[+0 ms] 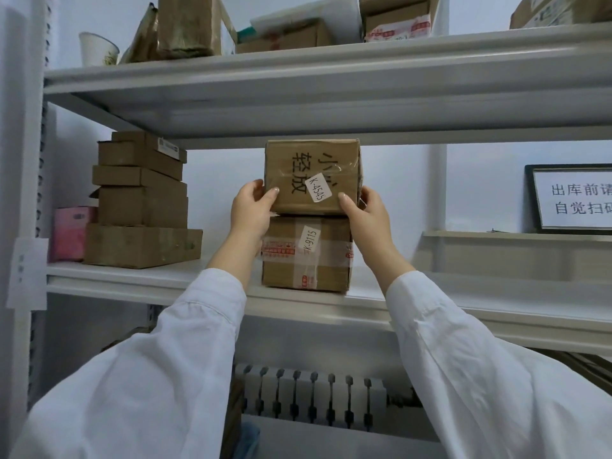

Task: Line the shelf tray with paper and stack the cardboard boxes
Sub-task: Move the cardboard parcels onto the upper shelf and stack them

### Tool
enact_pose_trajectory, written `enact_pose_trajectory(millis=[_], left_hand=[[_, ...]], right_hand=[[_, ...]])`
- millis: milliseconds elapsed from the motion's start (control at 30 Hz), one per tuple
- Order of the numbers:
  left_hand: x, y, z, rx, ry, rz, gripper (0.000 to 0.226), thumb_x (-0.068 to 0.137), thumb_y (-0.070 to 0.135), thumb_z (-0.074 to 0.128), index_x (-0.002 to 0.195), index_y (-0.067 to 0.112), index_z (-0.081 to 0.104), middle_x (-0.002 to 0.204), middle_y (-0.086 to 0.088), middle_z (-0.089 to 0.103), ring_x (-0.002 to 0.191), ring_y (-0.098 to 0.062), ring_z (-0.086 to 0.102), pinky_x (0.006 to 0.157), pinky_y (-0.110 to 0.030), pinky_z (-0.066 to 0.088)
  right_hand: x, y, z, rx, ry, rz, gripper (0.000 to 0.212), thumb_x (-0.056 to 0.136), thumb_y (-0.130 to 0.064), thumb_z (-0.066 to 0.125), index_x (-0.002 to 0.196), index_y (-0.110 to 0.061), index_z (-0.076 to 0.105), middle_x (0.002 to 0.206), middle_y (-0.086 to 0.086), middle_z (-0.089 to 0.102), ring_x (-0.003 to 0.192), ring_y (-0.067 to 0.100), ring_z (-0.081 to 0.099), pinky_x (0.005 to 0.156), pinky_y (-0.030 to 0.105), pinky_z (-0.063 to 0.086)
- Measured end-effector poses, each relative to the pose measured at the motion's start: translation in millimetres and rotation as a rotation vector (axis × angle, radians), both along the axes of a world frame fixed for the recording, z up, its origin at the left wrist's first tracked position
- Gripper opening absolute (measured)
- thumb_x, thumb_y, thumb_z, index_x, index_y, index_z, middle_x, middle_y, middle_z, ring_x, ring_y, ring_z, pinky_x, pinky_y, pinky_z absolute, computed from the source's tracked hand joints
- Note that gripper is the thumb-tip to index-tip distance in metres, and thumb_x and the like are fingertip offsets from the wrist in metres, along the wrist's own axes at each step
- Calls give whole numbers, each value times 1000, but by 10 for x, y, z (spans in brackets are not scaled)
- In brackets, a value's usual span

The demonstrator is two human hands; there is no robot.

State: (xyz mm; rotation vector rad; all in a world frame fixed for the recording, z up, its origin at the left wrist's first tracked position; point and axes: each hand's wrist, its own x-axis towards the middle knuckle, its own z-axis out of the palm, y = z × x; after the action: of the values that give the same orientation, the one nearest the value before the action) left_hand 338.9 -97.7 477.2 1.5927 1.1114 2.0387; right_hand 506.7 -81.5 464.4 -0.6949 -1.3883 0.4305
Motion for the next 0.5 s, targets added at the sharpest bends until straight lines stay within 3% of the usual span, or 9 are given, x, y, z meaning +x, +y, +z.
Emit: enact_pose_trajectory(millis=[100, 300, 400, 500], left_hand=[[-4, 126, -31, -1, 2, -22, 37, 98, 27, 44, 134, 17, 45, 130, -2, 54, 116, -16, 50, 81, -23, 42], [51, 310, -117, -102, -60, -167, 41, 101, 32, 33, 142, 31, 31, 138, -2, 48, 123, -24, 49, 100, -46, 45], [90, 355, -120, -105, -77, -136, 43, 102, 31, 31, 144, 30, 30, 139, -2, 47, 126, -24, 47, 103, -47, 42], [108, 385, -113, -109, -128, -107, 40, 101, 29, 34, 141, 27, 38, 136, -2, 52, 123, -24, 50, 103, -47, 43]], right_hand=[[-9, 99, 2, -35, -28, -4, 45, 93, -26, 51, 136, -16, 46, 130, 1, 57, 118, 18, 55, 102, 43, 46], [-3, 226, -54, -124, -95, 4, 41, 94, -38, 46, 135, -37, 42, 126, -3, 60, 113, 20, 58, 99, 44, 48], [0, 250, -48, -138, -122, -52, 46, 95, -39, 47, 140, -35, 38, 123, 0, 61, 111, 23, 59, 96, 43, 49], [-6, 252, -50, -145, -160, -126, 40, 94, -41, 47, 133, -32, 46, 113, 0, 66, 105, 24, 61, 89, 47, 52]])
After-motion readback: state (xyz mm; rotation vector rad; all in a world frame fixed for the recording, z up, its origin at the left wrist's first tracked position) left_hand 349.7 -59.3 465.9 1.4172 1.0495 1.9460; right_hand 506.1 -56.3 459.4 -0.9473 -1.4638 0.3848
